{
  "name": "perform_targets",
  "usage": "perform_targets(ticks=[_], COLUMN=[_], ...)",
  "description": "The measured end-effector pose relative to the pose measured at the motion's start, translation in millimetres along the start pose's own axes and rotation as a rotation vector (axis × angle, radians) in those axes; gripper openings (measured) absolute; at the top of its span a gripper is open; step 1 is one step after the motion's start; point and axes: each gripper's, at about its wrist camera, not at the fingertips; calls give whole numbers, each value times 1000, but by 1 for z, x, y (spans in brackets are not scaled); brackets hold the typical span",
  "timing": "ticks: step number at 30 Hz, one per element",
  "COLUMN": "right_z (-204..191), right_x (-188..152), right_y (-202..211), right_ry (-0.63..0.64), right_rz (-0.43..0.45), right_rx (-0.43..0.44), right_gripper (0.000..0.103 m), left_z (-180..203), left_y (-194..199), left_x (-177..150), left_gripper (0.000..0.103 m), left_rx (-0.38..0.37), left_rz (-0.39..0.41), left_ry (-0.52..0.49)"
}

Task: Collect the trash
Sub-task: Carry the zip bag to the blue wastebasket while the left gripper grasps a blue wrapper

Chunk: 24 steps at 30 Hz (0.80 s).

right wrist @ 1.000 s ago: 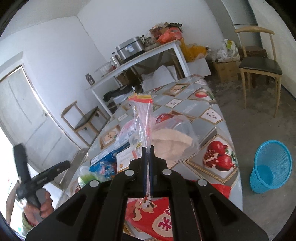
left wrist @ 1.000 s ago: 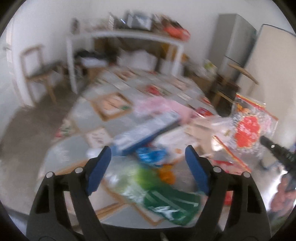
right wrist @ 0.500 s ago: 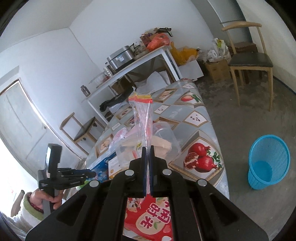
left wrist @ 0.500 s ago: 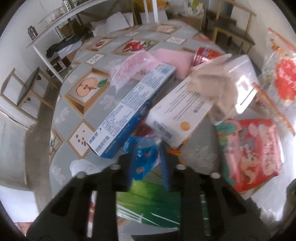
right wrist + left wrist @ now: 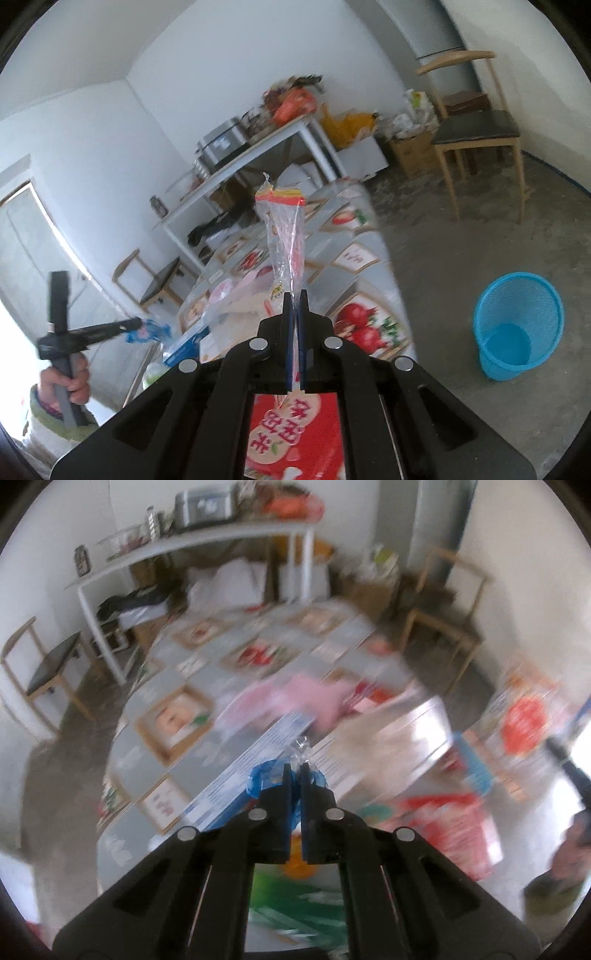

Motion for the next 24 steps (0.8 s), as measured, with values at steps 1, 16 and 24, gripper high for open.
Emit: perform_targets(ticks=[1, 16, 24], right_z=[11, 224, 317], right_x=[3, -32, -46], right_y=[7, 56, -12], right_ry=[-25, -539, -786], right_rz=[18, 53, -23], right_rx=[-18, -275, -209], right_gripper=[2, 2, 4], left_z=[11, 324, 440], left_y=[6, -112, -246], left_x=[7, 76, 55], left_gripper=[2, 2, 2], left_rx=[-39, -444, -430], left_rz=[22, -217, -467], left_ry=[-5, -345, -358])
Point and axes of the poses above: each gripper's, at about its wrist camera, not at the fingertips, and y roughly against the way its jaws point, z to its right, x to its top
